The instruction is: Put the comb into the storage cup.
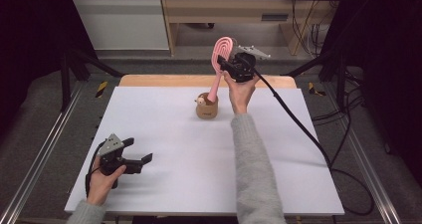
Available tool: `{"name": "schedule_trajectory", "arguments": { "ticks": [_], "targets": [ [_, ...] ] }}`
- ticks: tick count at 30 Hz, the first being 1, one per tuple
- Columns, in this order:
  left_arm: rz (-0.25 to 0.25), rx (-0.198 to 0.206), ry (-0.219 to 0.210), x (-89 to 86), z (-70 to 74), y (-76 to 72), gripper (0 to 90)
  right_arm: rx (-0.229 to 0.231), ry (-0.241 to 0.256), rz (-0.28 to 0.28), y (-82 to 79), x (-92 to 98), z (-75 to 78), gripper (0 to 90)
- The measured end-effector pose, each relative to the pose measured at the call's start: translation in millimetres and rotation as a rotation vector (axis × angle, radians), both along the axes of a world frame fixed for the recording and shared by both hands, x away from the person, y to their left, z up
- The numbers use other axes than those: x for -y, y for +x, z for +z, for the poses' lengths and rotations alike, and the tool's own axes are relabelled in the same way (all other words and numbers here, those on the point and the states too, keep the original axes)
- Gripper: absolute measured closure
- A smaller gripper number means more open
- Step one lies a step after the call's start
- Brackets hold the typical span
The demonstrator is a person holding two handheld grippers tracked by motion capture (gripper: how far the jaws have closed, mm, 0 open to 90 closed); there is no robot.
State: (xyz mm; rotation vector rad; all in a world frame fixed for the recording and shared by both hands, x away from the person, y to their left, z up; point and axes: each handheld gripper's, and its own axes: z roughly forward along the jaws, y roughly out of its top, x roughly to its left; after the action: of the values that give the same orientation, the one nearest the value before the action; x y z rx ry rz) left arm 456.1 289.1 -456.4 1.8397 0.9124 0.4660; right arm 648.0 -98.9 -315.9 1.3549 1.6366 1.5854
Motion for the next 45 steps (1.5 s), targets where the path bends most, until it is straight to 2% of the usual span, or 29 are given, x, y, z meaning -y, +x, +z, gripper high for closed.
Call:
{"name": "schedule_trajectory", "arguments": {
  "ticks": [13, 21, 37, 45],
  "targets": [
    [0.0, -0.001, 0.003, -0.4, -0.2, 0.1, 2.1, -0.007, 0.005, -0.012, 8.3, -4.9, -9.0, 63.5],
    [0.001, 0.001, 0.001, -0.5, 0.0, -0.1, 2.2, -0.021, -0.012, -0.017, 12.4, -9.9, -18.2, 63.5],
    [-0.002, 0.002, 0.005, 0.2, 0.1, -0.1, 2.1, -0.041, -0.014, -0.03, 12.9, -14.4, -37.6, 63.4],
    [-0.001, 0.003, 0.002, 0.7, 0.2, -0.2, 2.1, -0.061, 0.004, -0.027, 11.4, -14.4, -47.9, 63.4]
  ]
}}
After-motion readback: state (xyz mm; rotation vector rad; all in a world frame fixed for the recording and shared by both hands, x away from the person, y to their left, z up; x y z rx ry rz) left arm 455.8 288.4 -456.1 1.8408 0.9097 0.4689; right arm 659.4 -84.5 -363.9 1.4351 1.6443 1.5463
